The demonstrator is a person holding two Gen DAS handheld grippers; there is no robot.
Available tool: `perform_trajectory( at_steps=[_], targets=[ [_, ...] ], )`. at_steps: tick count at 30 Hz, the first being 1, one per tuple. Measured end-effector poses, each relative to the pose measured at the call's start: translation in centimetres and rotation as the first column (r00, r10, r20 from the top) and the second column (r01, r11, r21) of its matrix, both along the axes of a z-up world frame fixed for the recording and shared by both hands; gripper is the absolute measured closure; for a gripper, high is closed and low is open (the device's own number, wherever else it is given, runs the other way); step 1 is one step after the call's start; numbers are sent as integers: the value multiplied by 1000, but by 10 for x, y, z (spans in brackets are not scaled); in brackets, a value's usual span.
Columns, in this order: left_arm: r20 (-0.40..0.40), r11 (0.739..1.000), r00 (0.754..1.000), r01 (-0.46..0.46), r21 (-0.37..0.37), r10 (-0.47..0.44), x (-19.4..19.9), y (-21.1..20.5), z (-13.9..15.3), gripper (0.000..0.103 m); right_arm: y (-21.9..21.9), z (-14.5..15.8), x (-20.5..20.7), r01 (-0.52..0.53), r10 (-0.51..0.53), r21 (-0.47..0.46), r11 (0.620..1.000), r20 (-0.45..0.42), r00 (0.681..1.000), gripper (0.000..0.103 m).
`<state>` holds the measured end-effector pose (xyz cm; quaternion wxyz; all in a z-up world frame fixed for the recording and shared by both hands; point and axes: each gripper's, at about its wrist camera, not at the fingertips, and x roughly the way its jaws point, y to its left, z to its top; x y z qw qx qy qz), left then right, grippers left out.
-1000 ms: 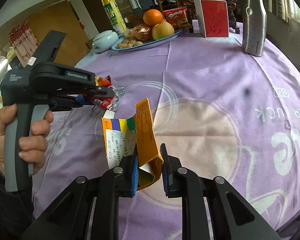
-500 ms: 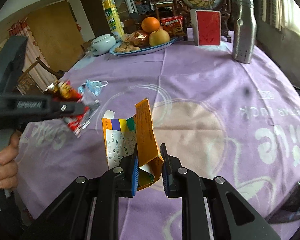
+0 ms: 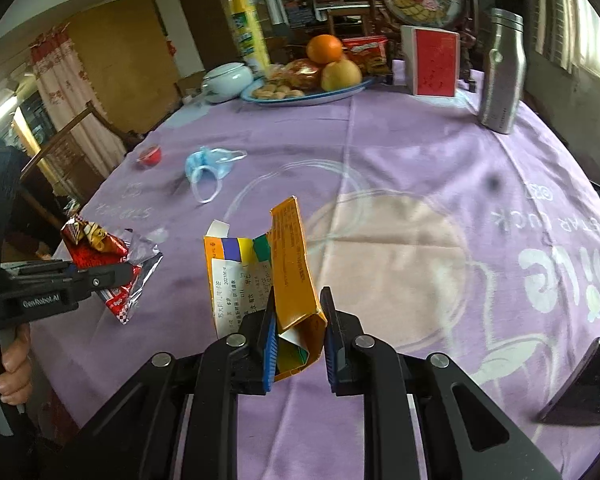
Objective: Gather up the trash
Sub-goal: 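Carry the snack bag and orange packet over the red basket with both tools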
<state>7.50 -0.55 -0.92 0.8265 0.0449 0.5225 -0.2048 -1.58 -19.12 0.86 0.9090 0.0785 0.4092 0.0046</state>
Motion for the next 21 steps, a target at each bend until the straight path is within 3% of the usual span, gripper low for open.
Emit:
perform_trajectory(
  at_steps=[5, 16, 21],
  targets=[
    [24, 998, 999, -48, 31, 47, -21, 32, -5, 77, 35, 1, -5, -78, 78, -22, 997, -2, 997, 83],
    [42, 994, 994, -98, -55, 100, -65, 89, -1, 77, 105, 6, -29, -193, 193, -72, 978, -13, 981, 83],
    [78, 985, 986, -141, -97, 149, -93, 127, 11, 77, 148, 18, -43, -288, 290, -78, 954, 10, 957, 84]
  ],
)
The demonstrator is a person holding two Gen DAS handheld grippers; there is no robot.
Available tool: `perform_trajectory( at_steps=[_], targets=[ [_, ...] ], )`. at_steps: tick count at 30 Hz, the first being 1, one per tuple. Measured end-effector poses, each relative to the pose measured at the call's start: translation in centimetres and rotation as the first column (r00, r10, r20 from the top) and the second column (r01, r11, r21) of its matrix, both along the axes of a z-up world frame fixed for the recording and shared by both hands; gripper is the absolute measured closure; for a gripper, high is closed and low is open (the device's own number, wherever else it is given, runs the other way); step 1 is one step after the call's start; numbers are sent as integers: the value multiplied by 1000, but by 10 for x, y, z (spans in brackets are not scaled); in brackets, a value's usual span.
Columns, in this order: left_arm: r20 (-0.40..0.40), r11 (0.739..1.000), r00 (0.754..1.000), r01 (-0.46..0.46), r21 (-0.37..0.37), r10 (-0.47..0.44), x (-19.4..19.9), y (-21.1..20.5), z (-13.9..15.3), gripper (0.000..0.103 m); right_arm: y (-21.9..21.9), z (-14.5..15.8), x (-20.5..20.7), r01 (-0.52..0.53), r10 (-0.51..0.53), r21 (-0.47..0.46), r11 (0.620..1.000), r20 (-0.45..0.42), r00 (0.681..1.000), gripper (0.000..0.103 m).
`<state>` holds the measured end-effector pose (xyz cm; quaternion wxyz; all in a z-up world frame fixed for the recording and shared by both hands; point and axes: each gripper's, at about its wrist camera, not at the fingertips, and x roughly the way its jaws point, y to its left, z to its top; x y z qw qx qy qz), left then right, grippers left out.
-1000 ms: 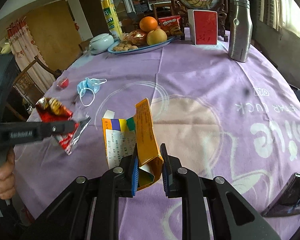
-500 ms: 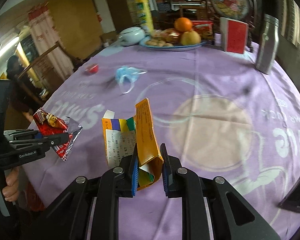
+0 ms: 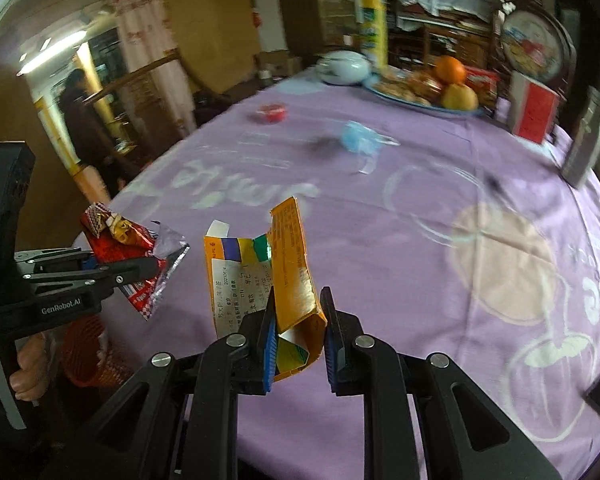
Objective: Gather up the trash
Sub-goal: 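Carry the snack bag and orange packet over the red basket with both tools, then open both tools to drop the bag and packet into the basket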
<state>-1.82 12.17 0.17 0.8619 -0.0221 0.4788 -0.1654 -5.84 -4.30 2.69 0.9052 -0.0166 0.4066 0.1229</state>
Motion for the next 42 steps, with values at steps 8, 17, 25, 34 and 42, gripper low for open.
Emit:
perform_trajectory(
  at_steps=[8, 17, 25, 34, 42],
  targets=[
    [15, 998, 999, 36, -57, -35, -45, 37, 3, 77, 67, 8, -19, -123, 124, -40, 992, 23, 992, 84],
    [47, 997, 998, -46, -67, 49, -74, 76, 1, 78, 106, 16, -37, -211, 215, -81, 974, 34, 976, 84],
    [2, 944, 953, -301, -135, 304, -122, 178, -21, 77, 209, 7, -43, -456, 457, -79, 887, -3, 889, 84],
    [-182, 765, 768, -636, -99, 615, -158, 300, -93, 77, 351, -61, -37, -694, 678, -44, 719, -179, 713, 83],
    [-354, 685, 641, -729, -4, 680, -150, 351, -178, 77, 438, -156, -20, -741, 677, -60, 668, -364, 640, 83]
  ],
)
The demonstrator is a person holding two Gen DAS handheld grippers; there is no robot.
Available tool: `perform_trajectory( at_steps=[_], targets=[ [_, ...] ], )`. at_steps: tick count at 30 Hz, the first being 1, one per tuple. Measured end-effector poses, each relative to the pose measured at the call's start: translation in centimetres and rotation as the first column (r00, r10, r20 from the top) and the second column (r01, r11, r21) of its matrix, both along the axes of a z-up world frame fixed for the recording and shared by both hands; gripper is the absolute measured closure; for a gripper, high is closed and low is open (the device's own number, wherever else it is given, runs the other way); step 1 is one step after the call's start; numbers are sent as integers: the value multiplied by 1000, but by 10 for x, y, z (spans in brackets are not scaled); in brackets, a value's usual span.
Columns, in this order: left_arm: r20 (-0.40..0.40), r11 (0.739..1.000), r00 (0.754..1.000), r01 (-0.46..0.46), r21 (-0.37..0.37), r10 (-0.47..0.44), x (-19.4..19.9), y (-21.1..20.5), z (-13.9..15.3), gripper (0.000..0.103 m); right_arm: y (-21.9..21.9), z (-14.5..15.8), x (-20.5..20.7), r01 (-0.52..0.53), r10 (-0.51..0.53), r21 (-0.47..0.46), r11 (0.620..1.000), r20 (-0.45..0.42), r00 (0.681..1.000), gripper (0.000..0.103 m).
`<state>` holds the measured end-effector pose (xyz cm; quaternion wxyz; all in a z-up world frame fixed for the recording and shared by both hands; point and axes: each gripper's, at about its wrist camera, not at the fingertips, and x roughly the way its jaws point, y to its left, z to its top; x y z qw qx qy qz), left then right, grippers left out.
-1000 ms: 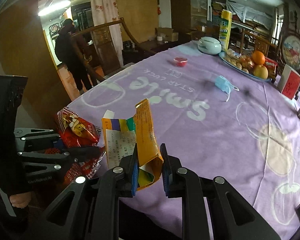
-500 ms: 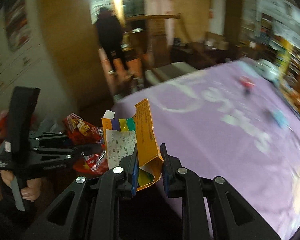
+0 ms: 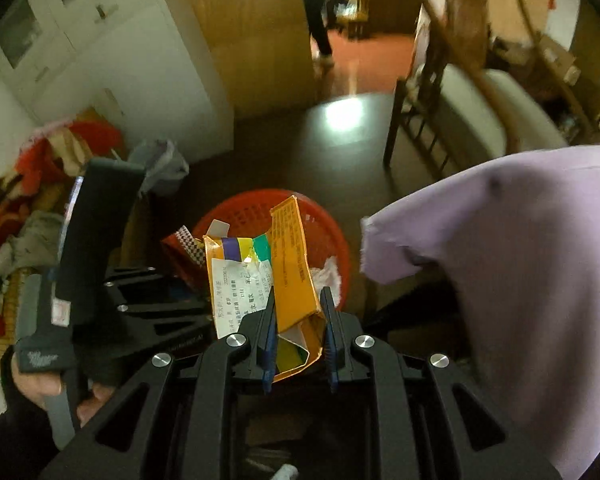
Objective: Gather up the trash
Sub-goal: 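Open both tools to drop the bag and packet into the basket, then move both open tools back over the table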
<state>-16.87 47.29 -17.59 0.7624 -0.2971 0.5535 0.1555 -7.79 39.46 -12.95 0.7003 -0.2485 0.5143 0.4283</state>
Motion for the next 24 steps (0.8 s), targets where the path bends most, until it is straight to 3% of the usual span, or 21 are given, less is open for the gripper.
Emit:
perform_trajectory(
  at_steps=[5, 9, 10, 11, 14, 20, 24],
  targets=[
    [-68, 999, 997, -38, 7, 39, 1, 21, -24, 77, 17, -43, 11, 10, -14, -62, 998, -64, 998, 83],
    [-116, 998, 991, -61, 35, 65, -3, 29, -30, 67, 24, -58, 15, 12, -18, -51, 999, -114, 993, 82],
    [-123, 997, 990, -61, 38, 66, -3, 28, -31, 63, 25, -58, 15, 8, -13, -45, 999, -117, 993, 74],
    [-127, 997, 989, -64, 36, 69, -3, 29, -31, 54, 23, -56, 15, 13, -17, -39, 999, -107, 994, 64],
    [-124, 996, 989, -72, 57, 79, -4, 27, -25, 46, 16, -49, 19, 27, -29, -20, 999, -117, 993, 62],
    [-97, 996, 993, -64, 70, 71, -1, 16, -12, 43, -13, -13, 27, 72, -66, 47, 996, -118, 991, 62],
    [-71, 996, 996, -39, 85, 45, 3, 1, 2, 43, -37, 22, 23, 76, -70, 100, 992, -63, 996, 62]
  ],
)
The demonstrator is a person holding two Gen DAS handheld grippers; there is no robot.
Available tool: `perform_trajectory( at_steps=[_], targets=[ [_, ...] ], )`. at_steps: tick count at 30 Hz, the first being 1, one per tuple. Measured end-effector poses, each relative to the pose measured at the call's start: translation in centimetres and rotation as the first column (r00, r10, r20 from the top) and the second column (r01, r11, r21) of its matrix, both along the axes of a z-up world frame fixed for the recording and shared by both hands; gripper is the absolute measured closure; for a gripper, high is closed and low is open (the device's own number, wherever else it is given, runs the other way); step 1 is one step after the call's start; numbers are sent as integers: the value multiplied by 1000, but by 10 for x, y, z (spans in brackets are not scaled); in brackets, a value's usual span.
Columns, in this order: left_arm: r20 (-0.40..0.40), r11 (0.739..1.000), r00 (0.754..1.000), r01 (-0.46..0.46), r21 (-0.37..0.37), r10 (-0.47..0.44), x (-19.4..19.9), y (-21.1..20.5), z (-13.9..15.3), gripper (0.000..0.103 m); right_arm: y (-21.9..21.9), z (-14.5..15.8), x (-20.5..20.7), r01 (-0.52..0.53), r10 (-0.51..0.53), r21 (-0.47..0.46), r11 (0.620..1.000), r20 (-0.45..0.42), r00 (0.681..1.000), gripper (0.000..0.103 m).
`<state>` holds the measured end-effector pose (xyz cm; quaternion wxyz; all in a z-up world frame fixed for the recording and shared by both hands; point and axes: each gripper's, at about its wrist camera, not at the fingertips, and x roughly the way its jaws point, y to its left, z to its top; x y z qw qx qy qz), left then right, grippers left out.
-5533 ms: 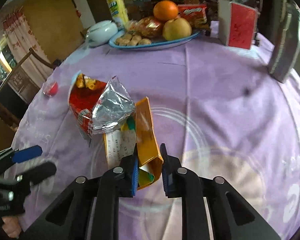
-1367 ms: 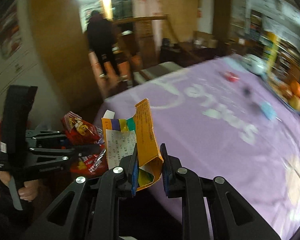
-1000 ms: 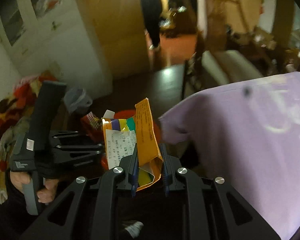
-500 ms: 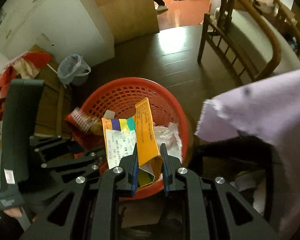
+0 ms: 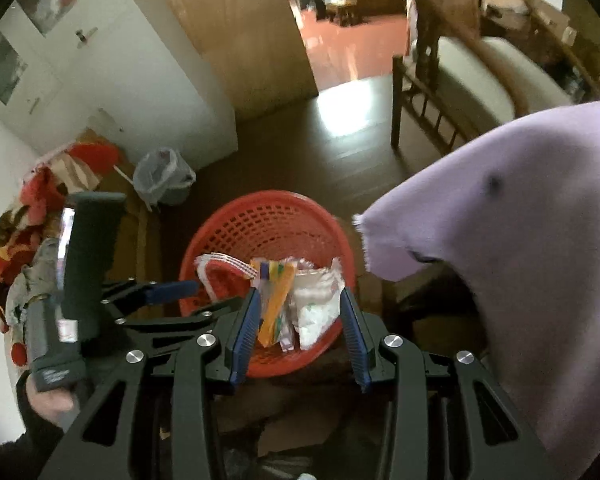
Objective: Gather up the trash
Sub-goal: 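Move both open tools back over the table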
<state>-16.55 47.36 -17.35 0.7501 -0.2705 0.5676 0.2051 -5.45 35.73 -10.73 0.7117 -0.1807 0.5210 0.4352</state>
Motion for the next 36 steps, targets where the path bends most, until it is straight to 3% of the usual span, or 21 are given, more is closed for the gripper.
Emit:
perform_trajectory(
  at_steps=[6, 9, 16, 23, 31, 36],
  targets=[
    [69, 996, 996, 51, 71, -55, 6, -28, 44, 42, -60, 59, 0, 78, -86, 72, 994, 112, 990, 61],
    [119, 989, 988, 89, 118, -103, 11, -49, 70, 36, -101, 80, 5, 147, -163, 114, 983, 147, 976, 53],
    [187, 955, 946, 231, 183, -265, 43, -113, 117, 33, -224, 121, 32, 354, -387, 173, 919, 230, 893, 49],
    [238, 896, 867, 398, 195, -437, 98, -184, 156, 33, -330, 149, 66, 520, -561, 211, 828, 265, 785, 48],
    [278, 810, 761, 540, 230, -586, 198, -261, 199, 31, -410, 177, 133, 654, -693, 234, 719, 305, 653, 46],
    [267, 762, 715, 586, 274, -646, 267, -303, 221, 29, -433, 170, 182, 693, -703, 181, 697, 363, 612, 46]
  ],
)
